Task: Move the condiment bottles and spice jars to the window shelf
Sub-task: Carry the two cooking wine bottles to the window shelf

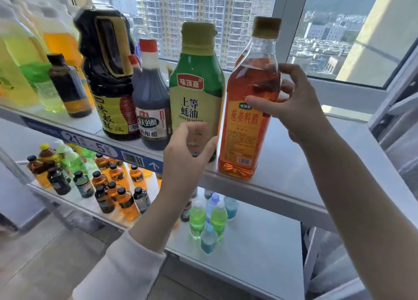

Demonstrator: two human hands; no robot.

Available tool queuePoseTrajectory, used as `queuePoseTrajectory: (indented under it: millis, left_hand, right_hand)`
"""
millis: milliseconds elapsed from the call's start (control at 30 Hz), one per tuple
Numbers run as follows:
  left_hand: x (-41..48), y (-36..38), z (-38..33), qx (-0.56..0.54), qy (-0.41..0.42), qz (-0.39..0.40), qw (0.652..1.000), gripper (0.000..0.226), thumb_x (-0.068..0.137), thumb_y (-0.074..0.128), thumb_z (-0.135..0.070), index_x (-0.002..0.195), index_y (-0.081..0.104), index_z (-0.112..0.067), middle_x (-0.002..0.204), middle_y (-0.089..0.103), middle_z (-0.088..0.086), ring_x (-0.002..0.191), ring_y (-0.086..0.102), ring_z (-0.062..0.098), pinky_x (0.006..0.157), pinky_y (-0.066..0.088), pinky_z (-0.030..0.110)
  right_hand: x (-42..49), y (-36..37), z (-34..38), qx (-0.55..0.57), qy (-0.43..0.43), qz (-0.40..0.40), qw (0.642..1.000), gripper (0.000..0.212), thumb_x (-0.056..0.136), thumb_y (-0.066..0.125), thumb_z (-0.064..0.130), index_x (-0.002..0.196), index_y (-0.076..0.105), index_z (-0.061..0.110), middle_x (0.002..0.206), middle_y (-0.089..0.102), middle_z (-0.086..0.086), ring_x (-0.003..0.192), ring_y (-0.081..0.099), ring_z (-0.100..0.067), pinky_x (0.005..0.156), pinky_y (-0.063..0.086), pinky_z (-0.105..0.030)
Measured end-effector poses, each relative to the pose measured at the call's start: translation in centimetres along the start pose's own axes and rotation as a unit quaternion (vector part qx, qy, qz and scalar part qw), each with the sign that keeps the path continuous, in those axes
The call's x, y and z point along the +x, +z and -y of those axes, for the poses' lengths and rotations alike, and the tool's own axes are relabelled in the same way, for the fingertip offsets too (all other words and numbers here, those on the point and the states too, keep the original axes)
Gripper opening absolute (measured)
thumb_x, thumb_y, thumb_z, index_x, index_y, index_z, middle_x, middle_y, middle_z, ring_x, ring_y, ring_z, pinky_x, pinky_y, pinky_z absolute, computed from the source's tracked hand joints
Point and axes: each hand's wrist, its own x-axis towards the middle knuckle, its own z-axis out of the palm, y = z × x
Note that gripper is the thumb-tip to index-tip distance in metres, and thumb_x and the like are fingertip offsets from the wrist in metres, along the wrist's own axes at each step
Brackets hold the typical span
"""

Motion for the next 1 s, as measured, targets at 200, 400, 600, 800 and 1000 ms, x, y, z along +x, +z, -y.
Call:
queuePoseTrajectory:
  millis: [200,400,600,800,1000]
  left_hand:
    - [0.0,0.4,0.3,0.021,0.0,0.017,1.0,0.024,0.083,0.065,-0.022,0.106,0.057,-0.019,0.101,0.061,-0.008,0.094,0.058,0.006,0.079,0.05,0.017]
    - [0.0,1.6,0.3,0.009,0.004,0.028,1.0,0.026,0.082,0.068,-0.017,0.103,0.054,-0.023,0.097,0.06,-0.014,0.093,0.058,0.004,0.079,0.048,0.011]
    - [-0.3,3.2,0.1,0.002,0.02,0.012,1.0,0.031,0.08,0.07,-0.018,0.106,0.054,-0.021,0.105,0.059,-0.002,0.09,0.058,0.007,0.078,0.049,0.013]
    - [-0.3,4.3,0.4,0.062,0.142,-0.051,0.987,0.035,0.081,0.064,-0.033,0.107,0.057,-0.011,0.103,0.054,0.0,0.091,0.052,0.011,0.077,0.047,0.018]
    - [0.9,4.7,-0.5,0.068,0.223,-0.119,0.965,0.034,0.082,0.066,-0.028,0.107,0.059,-0.007,0.111,0.05,0.0,0.106,0.048,0.015,0.09,0.046,0.039]
  right_hand:
    - [0.5,0.2,-0.8,0.016,-0.002,0.009,1.0,0.064,0.057,0.082,0.022,0.109,0.045,0.027,0.107,0.062,-0.015,0.087,0.066,-0.021,0.073,0.058,-0.029]
    - [0.6,0.3,-1.4,-0.004,-0.013,0.012,1.0,0.074,0.052,0.079,0.034,0.116,0.043,0.023,0.106,0.062,-0.009,0.094,0.066,-0.024,0.081,0.057,-0.037]
    - [1.0,0.3,-1.8,-0.011,-0.023,0.034,0.999,0.073,0.064,0.08,0.029,0.123,0.038,0.021,0.11,0.06,-0.008,0.096,0.064,-0.019,0.079,0.057,-0.031]
    - [0.6,0.4,-2.8,0.018,-0.011,0.035,0.999,0.068,0.072,0.07,0.046,0.127,0.034,0.03,0.12,0.056,-0.004,0.103,0.061,-0.009,0.083,0.055,-0.026]
    - [0.2,1.3,-7.3,0.198,0.111,-0.162,0.96,0.054,0.097,0.022,0.051,0.138,0.037,0.021,0.135,0.048,0.002,0.129,0.043,-0.016,0.108,0.031,-0.03]
